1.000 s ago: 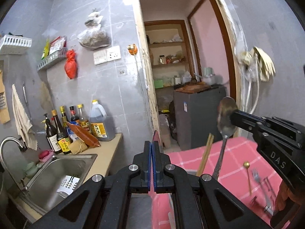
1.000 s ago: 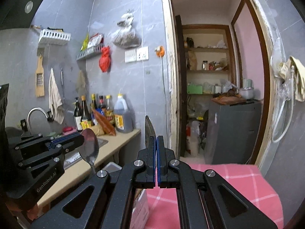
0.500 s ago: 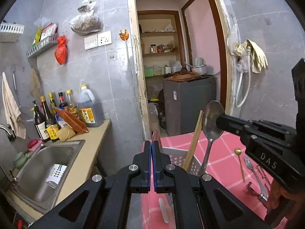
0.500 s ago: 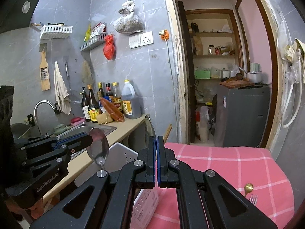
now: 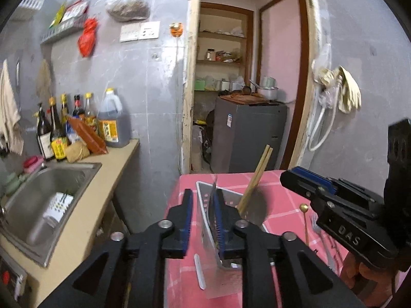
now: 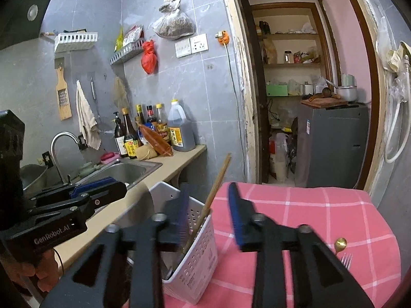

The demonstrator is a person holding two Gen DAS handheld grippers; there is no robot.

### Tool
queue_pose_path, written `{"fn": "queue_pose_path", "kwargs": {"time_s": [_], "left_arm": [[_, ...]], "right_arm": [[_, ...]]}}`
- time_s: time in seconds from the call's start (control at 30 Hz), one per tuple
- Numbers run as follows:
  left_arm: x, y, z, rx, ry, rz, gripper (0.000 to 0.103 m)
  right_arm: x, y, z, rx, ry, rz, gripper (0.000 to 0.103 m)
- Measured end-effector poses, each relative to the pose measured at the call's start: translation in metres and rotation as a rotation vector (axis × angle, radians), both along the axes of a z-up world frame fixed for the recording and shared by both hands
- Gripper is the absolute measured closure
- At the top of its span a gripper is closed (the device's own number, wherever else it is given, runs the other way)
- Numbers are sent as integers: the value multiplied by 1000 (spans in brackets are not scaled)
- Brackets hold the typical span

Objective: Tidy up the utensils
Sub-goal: 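Open both grippers to drop the utensils into the caddy, then move both tools back down to the metal tongs on the cloth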

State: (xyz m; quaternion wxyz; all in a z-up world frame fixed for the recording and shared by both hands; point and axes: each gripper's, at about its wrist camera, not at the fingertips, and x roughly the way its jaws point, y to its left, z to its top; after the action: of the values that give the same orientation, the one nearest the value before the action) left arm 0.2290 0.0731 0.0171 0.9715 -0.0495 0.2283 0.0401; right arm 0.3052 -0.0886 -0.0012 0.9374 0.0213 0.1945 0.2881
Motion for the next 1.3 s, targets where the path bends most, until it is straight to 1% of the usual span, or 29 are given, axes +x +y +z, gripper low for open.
{"fn": "queue_pose_path", "kwargs": {"time_s": [0.03, 0.07, 0.1, 0.13, 0.2, 0.23, 0.3, 0.33, 0.4, 0.47, 0.5, 0.53, 0.57, 0.6, 0.7, 0.8, 0.93, 1.0, 1.1, 1.13, 1.3], "left_arm": [[-2, 4, 0, -31, -4, 9, 80], [-3, 7, 1, -50, -9, 18, 74], [-4, 9, 1, -65, -13, 29, 68], [-5, 13, 3, -84, -24, 49, 65], [-8, 16, 5, -100, -41, 77, 54], [-8, 17, 6, -100, -48, 90, 50], [-10, 16, 8, -96, -63, 112, 36], [-10, 15, 11, -90, -76, 127, 32], [-11, 10, 14, -74, -94, 147, 20], [-13, 2, 17, -49, -117, 165, 13], [-13, -3, 18, -38, -126, 171, 9], [-14, -7, 18, -26, -134, 178, 7], [-14, -13, 19, -15, -144, 183, 2], [-14, -18, 19, -7, -150, 186, 1], [-15, -41, 19, 30, -168, 186, 1], [-17, -62, 16, 50, -175, 168, 1], [-23, -98, 11, 83, -191, 138, 1], [-23, -109, 6, 75, -182, 118, 1], [-19, -128, -7, 45, -136, 70, 1], [-16, -135, -14, 31, -107, 50, 1], [-6, -157, -41, 3, -25, 2, 1]], "right_arm": [[-1, -3, 1, 3, -5, -6, 72], [-1, -5, 2, 4, -8, -11, 71], [-1, -7, 4, 5, -12, -18, 65], [-2, -10, 6, 8, -19, -30, 62], [-5, -20, 9, 22, -44, -63, 49], [-5, -23, 13, 25, -51, -75, 46], [-9, -35, 17, 30, -77, -116, 34], [-9, -39, 20, 31, -85, -130, 31], [-12, -51, 25, 30, -109, -172, 20], [-14, -65, 28, 24, -128, -211, 15], [-15, -73, 29, 17, -137, -233, 10], [-16, -78, 32, 13, -143, -248, 7], [-17, -84, 33, 4, -153, -272, 2], [-20, -94, 33, -7, -171, -305, 1], [-25, -114, 35, -49, -195, -357, 1], [-28, -133, 34, -94, -195, -387, 1], [-30, -164, 26, -140, -156, -413, 1], [-28, -177, 20, -151, -133, -418, 1], [-22, -200, 8, -151, -72, -417, 1], [-19, -207, 4, -147, -52, -412, 1], [-5, -232, -21, -138, 40, -353, 1]]}}
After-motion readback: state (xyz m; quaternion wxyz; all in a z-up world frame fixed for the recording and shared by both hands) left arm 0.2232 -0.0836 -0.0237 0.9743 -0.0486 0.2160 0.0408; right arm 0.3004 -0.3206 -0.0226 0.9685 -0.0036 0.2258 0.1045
